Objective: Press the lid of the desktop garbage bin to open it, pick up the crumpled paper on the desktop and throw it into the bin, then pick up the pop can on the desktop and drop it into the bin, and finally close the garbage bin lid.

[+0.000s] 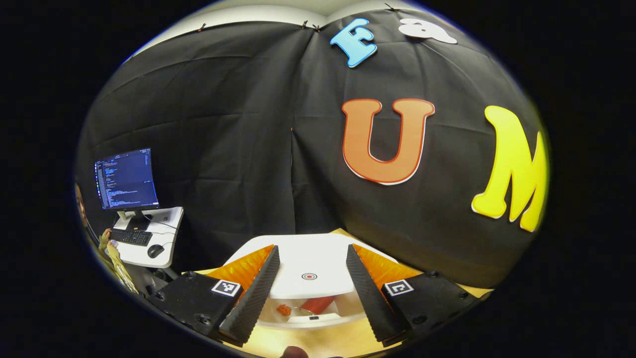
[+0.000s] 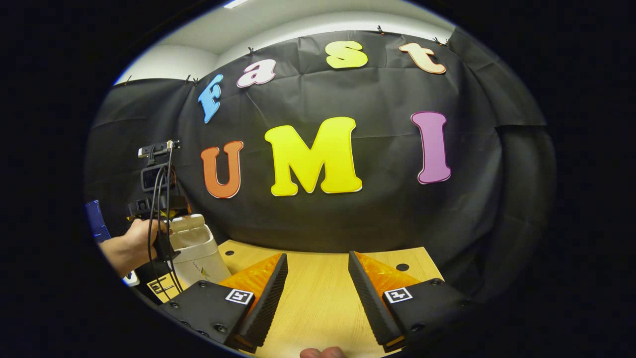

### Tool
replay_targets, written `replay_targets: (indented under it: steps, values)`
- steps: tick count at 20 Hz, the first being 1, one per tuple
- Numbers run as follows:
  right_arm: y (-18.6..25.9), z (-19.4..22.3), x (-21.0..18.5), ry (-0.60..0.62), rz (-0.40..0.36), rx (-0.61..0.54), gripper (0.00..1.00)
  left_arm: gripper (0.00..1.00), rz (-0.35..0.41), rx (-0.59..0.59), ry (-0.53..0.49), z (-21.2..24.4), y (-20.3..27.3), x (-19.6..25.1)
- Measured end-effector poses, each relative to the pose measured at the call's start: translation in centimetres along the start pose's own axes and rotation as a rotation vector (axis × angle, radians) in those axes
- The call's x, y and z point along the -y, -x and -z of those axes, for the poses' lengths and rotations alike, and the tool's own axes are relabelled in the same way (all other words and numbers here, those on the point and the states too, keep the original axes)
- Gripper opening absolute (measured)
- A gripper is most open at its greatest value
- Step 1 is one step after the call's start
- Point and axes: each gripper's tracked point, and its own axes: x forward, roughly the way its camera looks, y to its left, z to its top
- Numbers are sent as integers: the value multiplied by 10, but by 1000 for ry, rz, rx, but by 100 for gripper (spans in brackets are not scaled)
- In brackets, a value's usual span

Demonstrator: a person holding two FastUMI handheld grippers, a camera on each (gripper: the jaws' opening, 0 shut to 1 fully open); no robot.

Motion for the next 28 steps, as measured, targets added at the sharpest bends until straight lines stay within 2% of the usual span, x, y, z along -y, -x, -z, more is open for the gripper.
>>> replay_targets:
  steps: [4, 5, 6, 11, 12, 13, 14, 16, 22, 25, 28]
  values:
    - [4, 5, 2, 14, -2, -14, 80, 90, 5, -33, -11, 36, 2, 1]
    - [4, 6, 2, 15, -3, -15, 80, 81, 6, -32, -13, 39, 2, 1]
    - [4, 6, 1, 17, -5, -16, 80, 90, 8, -30, -17, 40, 1, 1]
    - [1, 9, -3, 20, -11, -25, 80, 91, 29, -18, -38, 51, -1, 2]
    - [1, 10, -4, 19, -13, -26, 80, 100, 33, -27, -39, 55, -2, 2]
    - [1, 11, -5, 15, -15, -27, 80, 90, 37, -26, -19, 58, -1, 1]
    - [-1, 12, -7, 12, -18, -29, 80, 91, 40, -6, 3, 59, -1, 3]
    - [-2, 13, -12, 9, -25, -30, 80, 92, 48, 32, -53, 55, -1, 3]
    - [-2, 17, -17, 7, -22, -41, 80, 91, 106, 97, -83, 55, 1, 2]
    - [0, 8, -17, 15, -10, -14, 79, 90, 180, 90, -106, 51, 4, 9]
    - [1, 1, -20, 11, 7, 9, 79, 92, 293, 135, -112, 27, 21, 23]
